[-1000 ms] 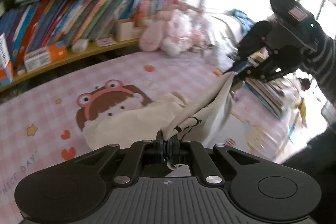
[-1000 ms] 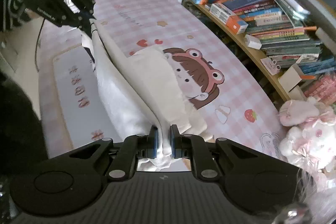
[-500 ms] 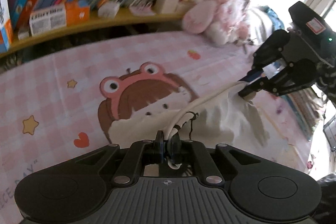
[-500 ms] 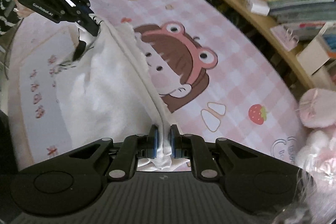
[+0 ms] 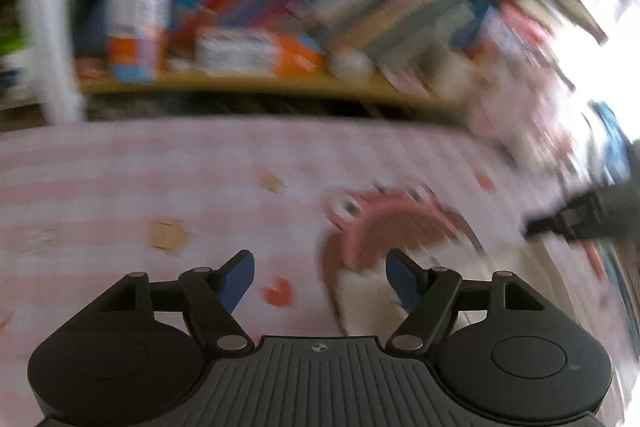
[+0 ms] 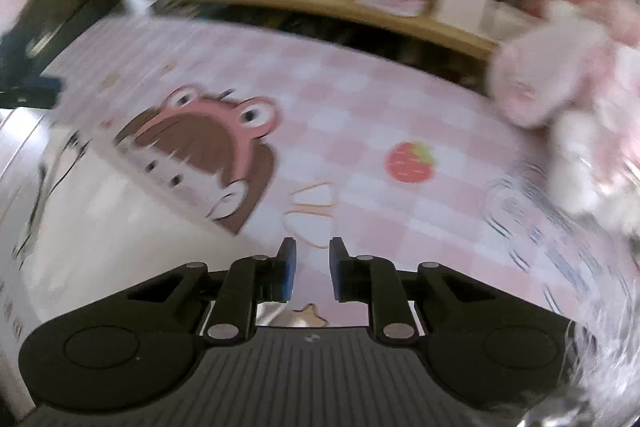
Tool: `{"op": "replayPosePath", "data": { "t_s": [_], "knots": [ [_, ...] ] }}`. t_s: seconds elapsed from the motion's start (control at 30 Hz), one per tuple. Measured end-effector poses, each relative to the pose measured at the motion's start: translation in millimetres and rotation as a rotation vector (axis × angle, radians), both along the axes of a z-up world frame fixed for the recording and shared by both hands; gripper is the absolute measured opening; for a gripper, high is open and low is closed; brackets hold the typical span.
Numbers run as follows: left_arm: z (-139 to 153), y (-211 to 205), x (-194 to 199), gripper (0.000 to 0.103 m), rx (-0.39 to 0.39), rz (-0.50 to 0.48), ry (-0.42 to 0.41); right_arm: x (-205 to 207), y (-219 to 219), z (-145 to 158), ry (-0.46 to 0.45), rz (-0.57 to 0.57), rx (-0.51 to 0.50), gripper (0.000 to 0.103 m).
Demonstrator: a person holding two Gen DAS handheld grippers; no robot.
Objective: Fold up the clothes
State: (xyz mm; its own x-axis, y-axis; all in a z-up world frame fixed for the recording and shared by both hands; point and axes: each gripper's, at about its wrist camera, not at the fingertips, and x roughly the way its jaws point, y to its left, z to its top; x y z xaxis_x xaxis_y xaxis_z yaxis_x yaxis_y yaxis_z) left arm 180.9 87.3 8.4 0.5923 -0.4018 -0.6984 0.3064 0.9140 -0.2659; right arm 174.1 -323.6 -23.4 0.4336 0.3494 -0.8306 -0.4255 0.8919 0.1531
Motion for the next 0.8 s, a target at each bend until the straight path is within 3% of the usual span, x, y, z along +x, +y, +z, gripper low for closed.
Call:
{"op": "replayPosePath", "data": {
  "t_s": [0.17, 0.27, 0.37, 0.4, 0.47, 0.5, 0.53, 0.57, 0.6, 0.7, 0.8],
  "knots": [
    [-3.0, 13.1, -34.8, 0.065, -0.241, 0.041, 0.005, -31.8, -13.6, 18.7, -0.029, -0.143, 0.185, 0.018],
    [-16.5, 4.0, -53.3, 0.063, -0.281, 0.045, 0.02, -56.4, -6.5, 17.7, 0.003, -0.222, 0.218, 0.029],
    [-30.5, -10.8, -64.9, 0.063, -0.277, 0.038, 0.035, -72.6, 2.5, 8.7, 0.025, -0.313, 0.209, 0.031],
    [-33.7, -16.2, -66.6, 0.064, -0.266, 0.024, 0.04, -74.8, 4.1, 4.4, 0.03, -0.341, 0.212, 0.029],
    [-38.2, -26.3, -69.5, 0.063, -0.243, -0.011, 0.047, -77.5, 5.0, -4.8, 0.026, -0.391, 0.195, 0.006],
    [-39.4, -31.1, -70.5, 0.063, -0.234, -0.033, 0.047, -78.6, 4.6, -10.7, 0.022, -0.415, 0.183, 0.002],
    [-41.9, -28.1, -69.4, 0.055, -0.269, -0.014, 0.059, -79.1, 2.7, -16.6, 0.029, -0.442, 0.185, 0.002],
    [-44.8, -23.3, -67.8, 0.009, -0.315, 0.014, 0.073, -79.6, 0.7, -22.5, 0.037, -0.468, 0.188, 0.001],
    [-47.7, -18.5, -66.2, 0.003, -0.361, 0.043, 0.087, -80.7, 0.5, -27.4, 0.043, -0.474, 0.176, 0.0],
    [-56.4, -4.1, -61.5, 0.003, -0.498, 0.129, 0.129, -82.7, -1.3, -35.0, 0.04, -0.471, 0.173, 0.0],
    [-82.5, 8.3, -51.1, 0.003, -0.634, 0.232, 0.268, -79.9, 0.9, -36.7, 0.048, -0.456, 0.173, 0.0]
  ]
}}
